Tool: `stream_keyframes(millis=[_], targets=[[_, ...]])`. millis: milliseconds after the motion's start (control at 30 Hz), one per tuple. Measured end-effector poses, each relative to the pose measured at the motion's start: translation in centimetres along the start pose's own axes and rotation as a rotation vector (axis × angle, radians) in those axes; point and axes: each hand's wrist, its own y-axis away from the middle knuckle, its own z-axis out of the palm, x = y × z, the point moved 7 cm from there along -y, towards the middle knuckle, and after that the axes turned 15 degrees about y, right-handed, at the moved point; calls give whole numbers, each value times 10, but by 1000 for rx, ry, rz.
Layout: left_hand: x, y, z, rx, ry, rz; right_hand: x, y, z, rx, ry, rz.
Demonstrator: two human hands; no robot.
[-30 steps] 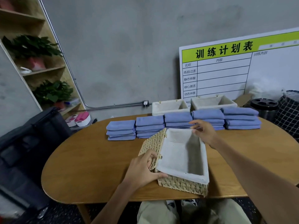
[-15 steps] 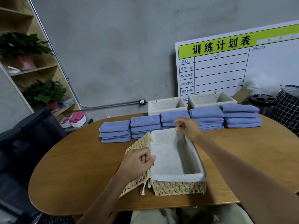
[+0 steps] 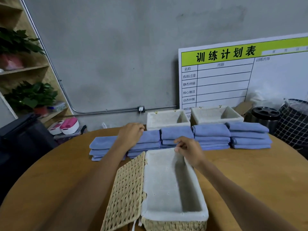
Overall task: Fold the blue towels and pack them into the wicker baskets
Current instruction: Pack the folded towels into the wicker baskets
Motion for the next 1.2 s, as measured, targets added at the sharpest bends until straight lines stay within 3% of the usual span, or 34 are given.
stream_keyframes(millis=[233, 467, 600, 767, 900, 1000, 1100, 1200], targets=[[-27, -54, 64, -371, -351, -123, 6, -6, 4, -66, -30, 18], [-21, -47, 61, -385, -324, -115, 4, -1, 4, -81, -73, 44], [-10, -29, 37, -340, -144, -120, 0, 0, 1, -120, -25, 59], [8, -16, -14, -122, 146, -86, -17, -1, -7, -167, 100, 37], [22, -2, -41, 60, 554, -185, -49, 0, -25, -78, -177, 107], [44, 20, -34, 47, 953, -305, -66, 3, -24, -183, -393, 184], [63, 44, -14, 91, 1140, -367, -73, 6, -10, -303, -616, 241], [66, 72, 11, 117, 1244, -483, -69, 15, -1, -270, -677, 285]])
